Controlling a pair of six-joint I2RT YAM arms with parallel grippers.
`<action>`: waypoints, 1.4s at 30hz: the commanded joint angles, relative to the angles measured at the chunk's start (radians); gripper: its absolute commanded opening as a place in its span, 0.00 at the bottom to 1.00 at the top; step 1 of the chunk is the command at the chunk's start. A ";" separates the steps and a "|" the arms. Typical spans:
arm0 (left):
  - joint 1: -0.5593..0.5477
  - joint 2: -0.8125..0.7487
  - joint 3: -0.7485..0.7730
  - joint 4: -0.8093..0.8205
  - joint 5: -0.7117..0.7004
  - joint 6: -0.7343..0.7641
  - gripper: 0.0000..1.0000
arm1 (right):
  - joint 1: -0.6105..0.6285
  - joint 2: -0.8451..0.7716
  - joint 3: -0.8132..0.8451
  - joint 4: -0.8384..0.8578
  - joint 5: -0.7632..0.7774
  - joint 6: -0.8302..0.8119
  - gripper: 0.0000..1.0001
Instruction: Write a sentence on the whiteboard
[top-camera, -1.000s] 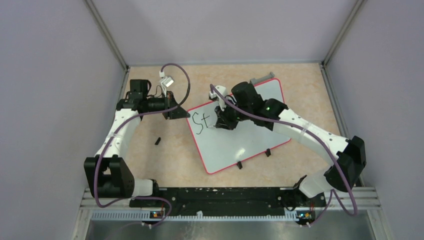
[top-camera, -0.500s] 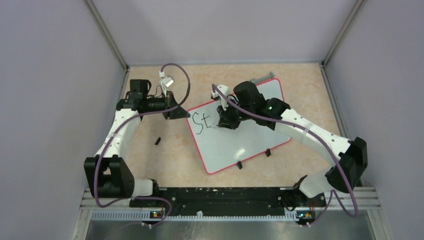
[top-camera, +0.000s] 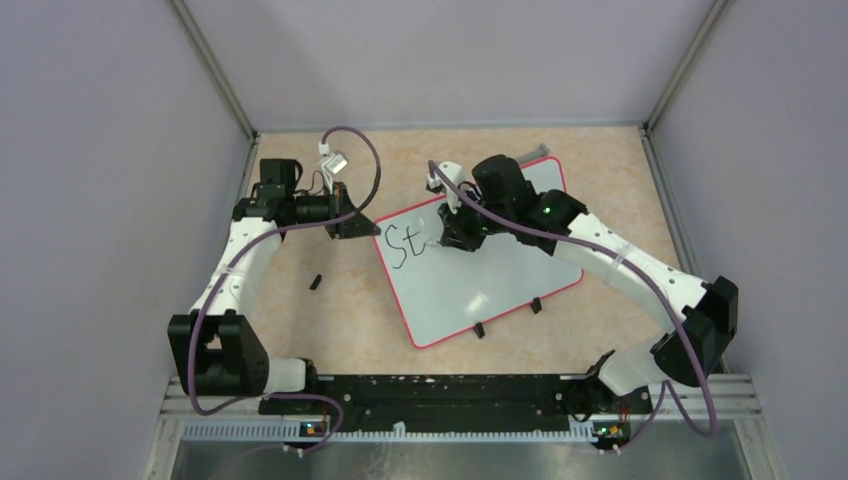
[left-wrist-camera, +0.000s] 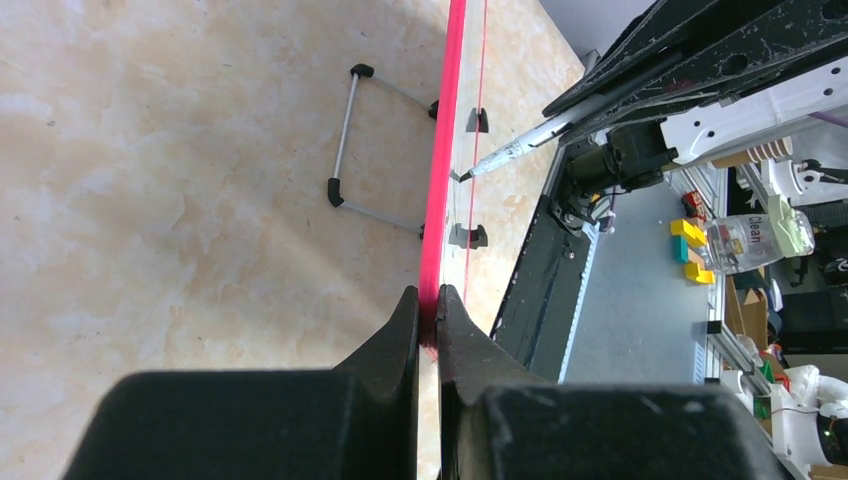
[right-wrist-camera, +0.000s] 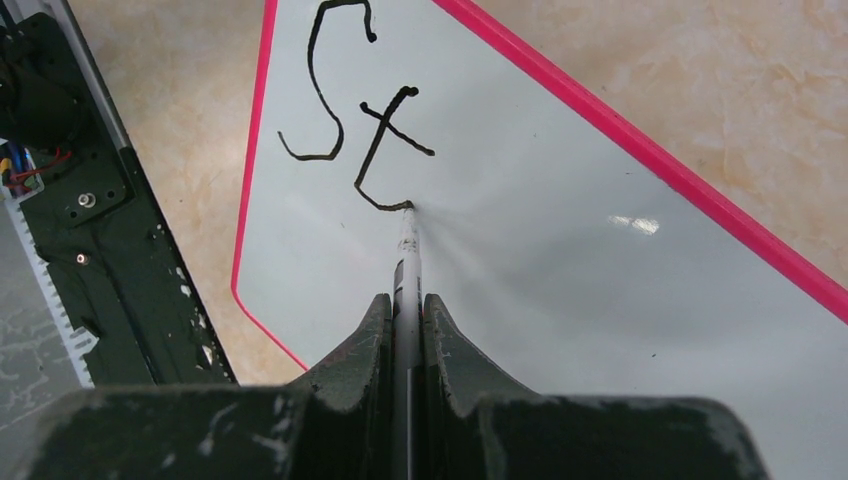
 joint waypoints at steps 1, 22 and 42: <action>-0.001 -0.023 -0.007 0.018 0.013 0.023 0.00 | -0.014 -0.068 0.041 0.007 -0.042 -0.031 0.00; -0.001 -0.020 -0.008 0.017 0.020 0.026 0.00 | -0.018 -0.077 0.001 0.035 0.029 -0.011 0.00; -0.001 -0.019 -0.013 0.017 0.017 0.029 0.00 | -0.023 -0.032 -0.019 0.054 0.059 -0.013 0.00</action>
